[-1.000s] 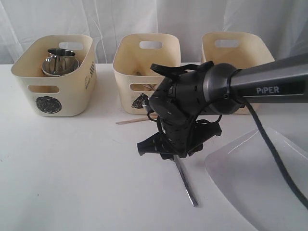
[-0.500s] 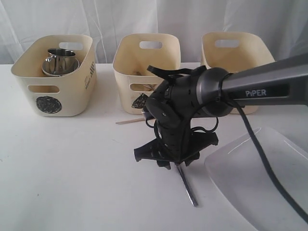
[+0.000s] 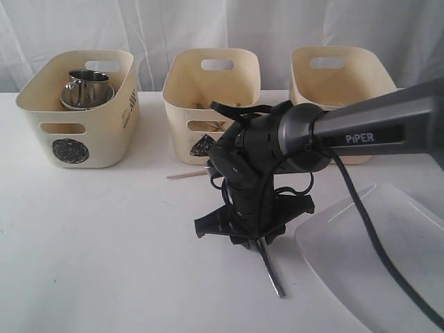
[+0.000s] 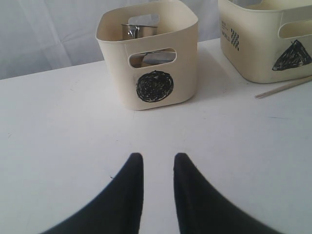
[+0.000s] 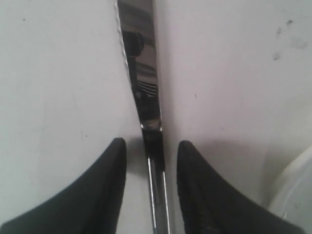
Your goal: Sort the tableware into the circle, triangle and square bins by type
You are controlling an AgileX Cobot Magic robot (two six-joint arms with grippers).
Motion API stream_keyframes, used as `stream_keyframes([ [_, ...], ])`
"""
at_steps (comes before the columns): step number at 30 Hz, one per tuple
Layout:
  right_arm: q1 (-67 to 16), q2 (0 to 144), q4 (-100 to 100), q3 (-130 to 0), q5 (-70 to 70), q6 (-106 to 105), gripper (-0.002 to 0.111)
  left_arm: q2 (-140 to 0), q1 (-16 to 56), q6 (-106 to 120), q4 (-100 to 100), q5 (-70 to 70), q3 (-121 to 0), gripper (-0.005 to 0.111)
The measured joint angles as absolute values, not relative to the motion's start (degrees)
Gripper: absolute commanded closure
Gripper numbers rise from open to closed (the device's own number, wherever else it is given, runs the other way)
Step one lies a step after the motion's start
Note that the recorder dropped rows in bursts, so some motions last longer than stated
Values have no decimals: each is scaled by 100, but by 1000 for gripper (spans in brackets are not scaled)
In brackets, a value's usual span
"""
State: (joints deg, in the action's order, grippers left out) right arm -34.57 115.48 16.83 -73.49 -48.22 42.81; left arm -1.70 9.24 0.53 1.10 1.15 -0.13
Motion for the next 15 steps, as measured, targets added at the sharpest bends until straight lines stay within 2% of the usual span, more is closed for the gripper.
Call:
stream_keyframes([
  [2, -3457, 11548, 1683, -7349, -4822, 4281, 77, -170, 924, 53, 110, 115, -13, 78],
  [9, -3457, 11577, 1657, -7327, -4820, 4281, 90, -170, 924, 53, 110, 115, -13, 78],
  [15, -3457, 11632, 1497, -7338, -4840, 4012, 91, -170, 924, 53, 110, 115, -13, 78],
])
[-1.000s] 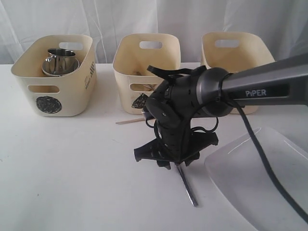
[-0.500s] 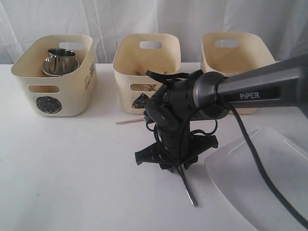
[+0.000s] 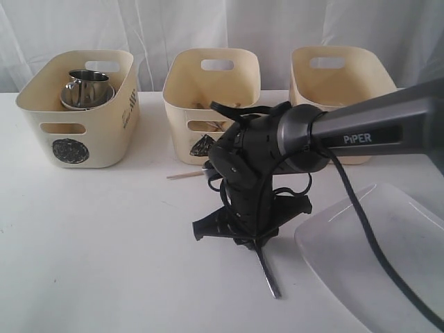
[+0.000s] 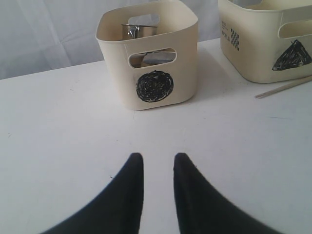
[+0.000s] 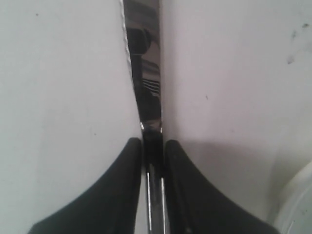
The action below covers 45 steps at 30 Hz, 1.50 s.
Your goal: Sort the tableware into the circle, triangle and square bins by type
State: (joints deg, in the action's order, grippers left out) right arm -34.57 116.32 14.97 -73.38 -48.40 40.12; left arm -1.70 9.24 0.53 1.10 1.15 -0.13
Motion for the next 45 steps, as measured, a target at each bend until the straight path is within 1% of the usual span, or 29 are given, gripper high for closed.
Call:
stream_keyframes([
  [10, -3457, 11642, 1424, -7350, -4840, 3808, 90, -170, 924, 53, 110, 115, -13, 78],
  [12, -3445, 11642, 1424, -7350, -4840, 3786, 87, -170, 924, 53, 110, 115, -13, 78],
  [16, -3445, 11642, 1424, -7350, -4840, 3774, 74, -170, 924, 53, 110, 115, -13, 78],
  [18, -3434, 11642, 1448, -7358, -4840, 3694, 70, -170, 924, 53, 110, 115, -13, 78],
  [25, -3434, 11642, 1470, -7358, -4875, 3459, 70, -170, 924, 53, 110, 115, -13, 78],
  [30, -3434, 11642, 821, -7358, -4789, 2914, 85, -170, 924, 53, 110, 115, -13, 78],
  [41, -3434, 11690, 629, -7362, -4789, 2762, 86, -170, 924, 53, 110, 115, -13, 78],
  [43, -3434, 11704, 629, -7375, -4812, 2751, 96, -170, 924, 53, 110, 115, -13, 78],
  [44, -3434, 11704, 629, -7375, -4812, 2740, 106, -170, 924, 53, 110, 115, -13, 78],
  [45, -3434, 11704, 605, -7375, -4800, 2740, 108, -170, 924, 53, 110, 115, -13, 78],
])
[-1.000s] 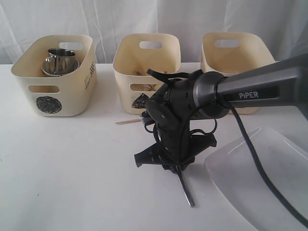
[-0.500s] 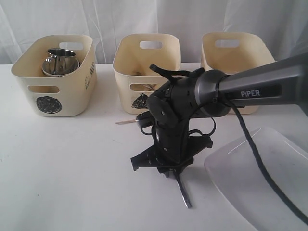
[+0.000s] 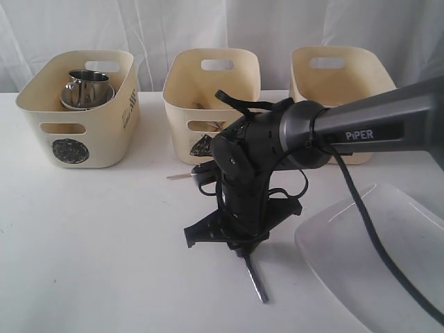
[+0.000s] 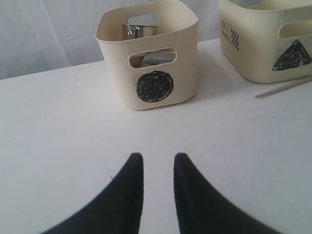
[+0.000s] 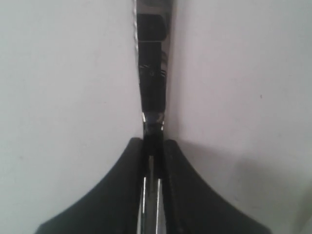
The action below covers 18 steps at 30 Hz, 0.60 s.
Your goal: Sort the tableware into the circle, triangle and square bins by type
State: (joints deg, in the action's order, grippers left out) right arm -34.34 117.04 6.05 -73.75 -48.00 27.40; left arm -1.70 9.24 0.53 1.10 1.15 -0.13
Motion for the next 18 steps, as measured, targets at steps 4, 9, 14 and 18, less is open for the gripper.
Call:
stream_keyframes([
  [4, -3434, 11704, 641, -7375, -4800, 2740, 108, -170, 924, 53, 110, 115, -13, 78],
  [9, -3434, 11645, 913, -7375, -4776, 2787, 108, -170, 924, 53, 110, 115, -13, 78],
  [14, -3445, 11539, 1263, -7309, -4774, 2932, 108, -170, 924, 53, 110, 115, -13, 78],
  [18, -3445, 11392, 1306, -7270, -4846, 2942, 108, -170, 924, 53, 110, 115, -13, 78],
])
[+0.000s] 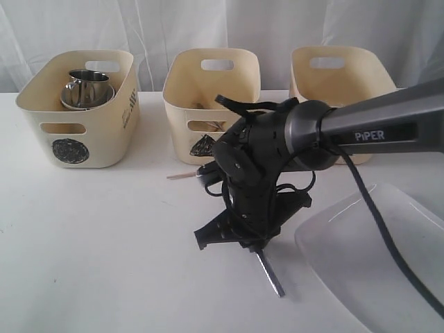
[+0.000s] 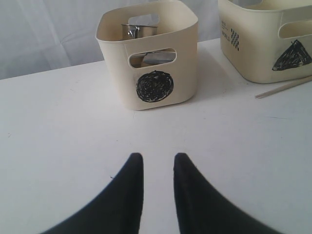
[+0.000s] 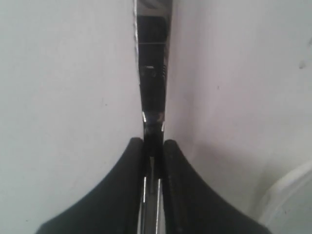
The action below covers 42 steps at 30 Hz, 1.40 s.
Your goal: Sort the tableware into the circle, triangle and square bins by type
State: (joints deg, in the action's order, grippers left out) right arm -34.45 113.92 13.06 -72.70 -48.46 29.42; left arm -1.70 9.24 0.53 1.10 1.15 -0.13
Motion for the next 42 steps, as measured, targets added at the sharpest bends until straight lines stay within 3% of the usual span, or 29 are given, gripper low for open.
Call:
stream_keyframes([
  [19, -3774, 10269, 1447, -7270, -4810, 2976, 108, -170, 924, 53, 110, 115, -13, 78],
  [42, -4056, 9440, 2227, -7270, -3741, 3262, 108, -170, 924, 53, 110, 115, -13, 78],
])
